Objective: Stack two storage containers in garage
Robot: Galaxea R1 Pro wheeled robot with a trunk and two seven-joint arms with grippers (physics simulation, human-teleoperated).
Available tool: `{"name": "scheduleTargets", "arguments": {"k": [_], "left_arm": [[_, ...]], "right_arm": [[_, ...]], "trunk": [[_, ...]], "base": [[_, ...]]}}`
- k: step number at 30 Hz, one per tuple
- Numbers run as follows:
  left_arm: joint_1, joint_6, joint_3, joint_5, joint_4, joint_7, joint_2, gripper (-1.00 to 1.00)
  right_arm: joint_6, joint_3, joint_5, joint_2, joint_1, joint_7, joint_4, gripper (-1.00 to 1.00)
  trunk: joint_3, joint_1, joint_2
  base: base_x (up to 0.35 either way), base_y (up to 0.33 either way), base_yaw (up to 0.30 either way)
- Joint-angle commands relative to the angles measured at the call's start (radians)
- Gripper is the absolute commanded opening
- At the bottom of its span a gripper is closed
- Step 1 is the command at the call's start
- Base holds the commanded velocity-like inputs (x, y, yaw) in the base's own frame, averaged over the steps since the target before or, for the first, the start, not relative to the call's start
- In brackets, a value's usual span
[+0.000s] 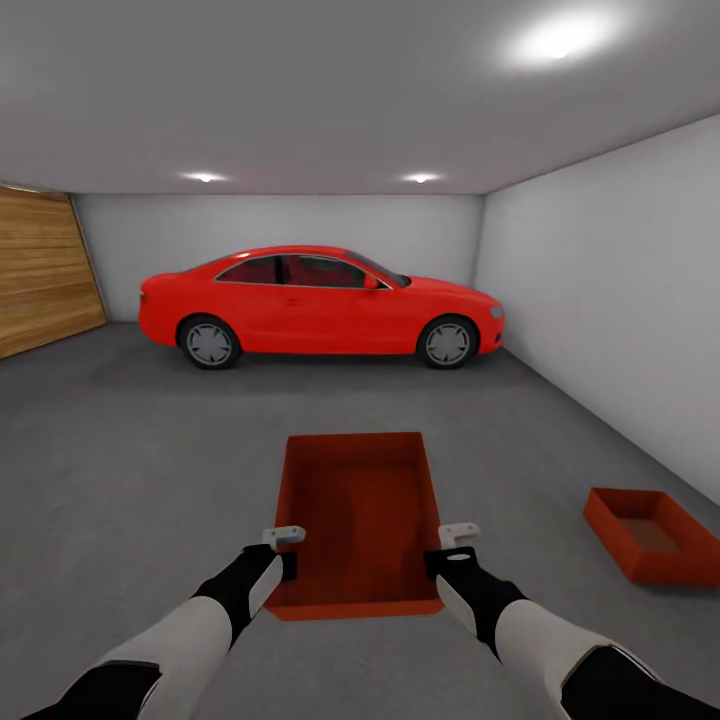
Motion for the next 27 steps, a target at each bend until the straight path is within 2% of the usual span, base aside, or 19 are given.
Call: {"name": "scheduleTargets", "arguments": {"k": [1, 27], "left_arm": [[0.0, -0.029, -0.007, -0.035, -0.004, 0.017, 0.005, -1.0], [0.0, -0.023, -0.007, -0.036, -0.004, 0.015, 0.005, -1.0]], "right_arm": [[0.006, 0.02, -0.026, -0.001, 0.0, -0.008, 0.0, -1.0], [0.006, 0.02, -0.026, -0.002, 0.0, -0.008, 0.0, -1.0]], "trunk": [[0.0, 0.001, -0.001], [0.0, 0.001, -0.001]], "base": [[0.323, 0.0, 0.0], [0.323, 0.0, 0.0]]}}
